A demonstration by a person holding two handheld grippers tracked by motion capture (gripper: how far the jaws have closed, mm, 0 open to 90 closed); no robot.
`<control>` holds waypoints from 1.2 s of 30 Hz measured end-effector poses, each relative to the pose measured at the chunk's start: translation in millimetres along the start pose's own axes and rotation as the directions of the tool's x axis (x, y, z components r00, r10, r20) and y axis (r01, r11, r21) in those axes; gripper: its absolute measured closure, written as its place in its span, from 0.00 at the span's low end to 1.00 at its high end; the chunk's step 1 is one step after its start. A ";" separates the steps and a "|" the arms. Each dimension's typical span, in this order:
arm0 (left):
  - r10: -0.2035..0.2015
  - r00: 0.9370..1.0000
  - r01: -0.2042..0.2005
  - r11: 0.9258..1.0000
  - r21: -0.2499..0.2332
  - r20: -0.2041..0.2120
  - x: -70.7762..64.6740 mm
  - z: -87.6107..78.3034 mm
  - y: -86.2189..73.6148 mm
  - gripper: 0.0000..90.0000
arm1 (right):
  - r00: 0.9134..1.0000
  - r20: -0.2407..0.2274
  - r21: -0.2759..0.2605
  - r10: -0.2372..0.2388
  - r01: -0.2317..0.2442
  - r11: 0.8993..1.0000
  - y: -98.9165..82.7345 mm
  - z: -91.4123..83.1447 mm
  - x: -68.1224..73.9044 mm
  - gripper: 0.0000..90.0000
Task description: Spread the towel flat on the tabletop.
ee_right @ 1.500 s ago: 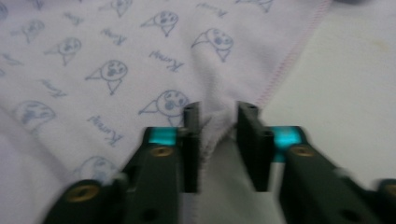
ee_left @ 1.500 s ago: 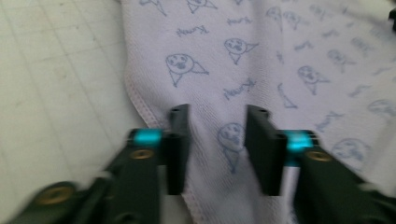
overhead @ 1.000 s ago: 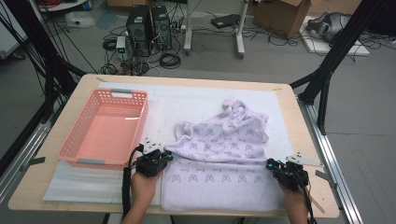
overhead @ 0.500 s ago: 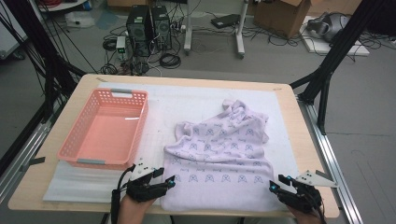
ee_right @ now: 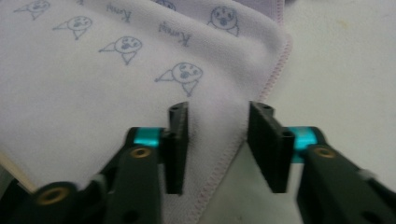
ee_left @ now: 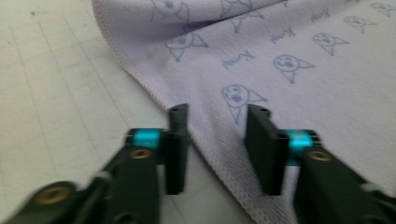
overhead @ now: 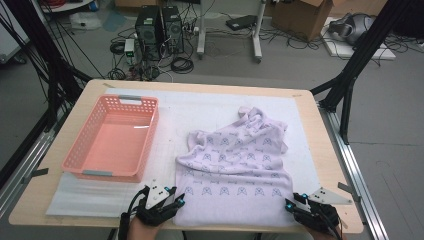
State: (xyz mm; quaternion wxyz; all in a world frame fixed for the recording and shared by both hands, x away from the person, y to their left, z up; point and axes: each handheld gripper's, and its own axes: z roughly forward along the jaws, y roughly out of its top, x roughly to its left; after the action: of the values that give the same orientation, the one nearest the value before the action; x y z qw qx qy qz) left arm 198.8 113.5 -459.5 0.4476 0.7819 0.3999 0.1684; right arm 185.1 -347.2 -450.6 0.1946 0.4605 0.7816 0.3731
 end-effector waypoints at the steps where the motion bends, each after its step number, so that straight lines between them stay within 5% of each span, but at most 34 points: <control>1: -0.007 1.000 0.007 1.000 0.003 0.007 0.4 -0.8 -0.2 0.91 | 1.000 -0.011 0.001 0.003 -0.003 1.000 -0.5 -0.8 -1.2 0.77; 4: -0.040 0.999 0.040 0.999 0.001 0.019 0.9 -3.1 -2.3 0.96 | 0.999 -0.044 0.007 0.006 -0.006 1.000 -1.7 -3.1 -0.8 0.94; 13: -0.104 0.993 0.105 0.994 -0.013 0.062 0.7 -25.0 -12.1 0.96 | 0.995 -0.093 0.018 0.022 -0.021 1.000 -12.7 -17.7 -0.3 0.96; 26: -0.095 0.990 0.095 0.995 0.006 0.103 -10.5 -49.3 -32.5 0.95 | 0.990 -0.140 0.053 0.001 0.006 0.999 -30.3 -43.0 15.8 0.97; 27: -0.087 0.992 0.088 0.996 -0.013 0.090 -9.5 -48.8 -31.5 0.88 | 0.989 -0.145 0.053 0.003 0.005 0.999 -31.0 -43.7 16.6 0.94; 29: -0.107 0.991 0.111 0.993 -0.042 0.076 -3.9 -44.1 -25.9 0.63 | 0.990 -0.141 0.033 0.015 -0.011 0.999 -28.5 -43.7 15.7 0.71; 30: -0.115 0.991 0.119 0.991 -0.060 0.072 -0.4 -41.1 -22.0 0.58 | 0.991 -0.130 0.008 0.028 -0.027 1.000 -25.5 -42.7 13.3 0.65; 33: -0.143 0.987 0.150 0.984 -0.099 0.076 9.1 -30.6 -9.4 0.52 | 0.994 -0.102 -0.060 0.042 -0.048 0.997 -13.6 -36.5 6.3 0.56; 36: -0.139 0.988 0.144 0.985 -0.099 0.064 18.2 -17.5 1.5 0.50 | 0.997 -0.058 -0.056 0.042 -0.045 0.997 -1.5 -22.7 -0.5 0.56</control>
State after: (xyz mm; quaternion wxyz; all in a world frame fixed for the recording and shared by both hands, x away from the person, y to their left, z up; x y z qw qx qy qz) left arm 200.0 137.1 -450.4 0.5092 0.7318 0.4324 0.1345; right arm 169.8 -357.3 -437.1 0.1774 0.4608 0.7656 0.4125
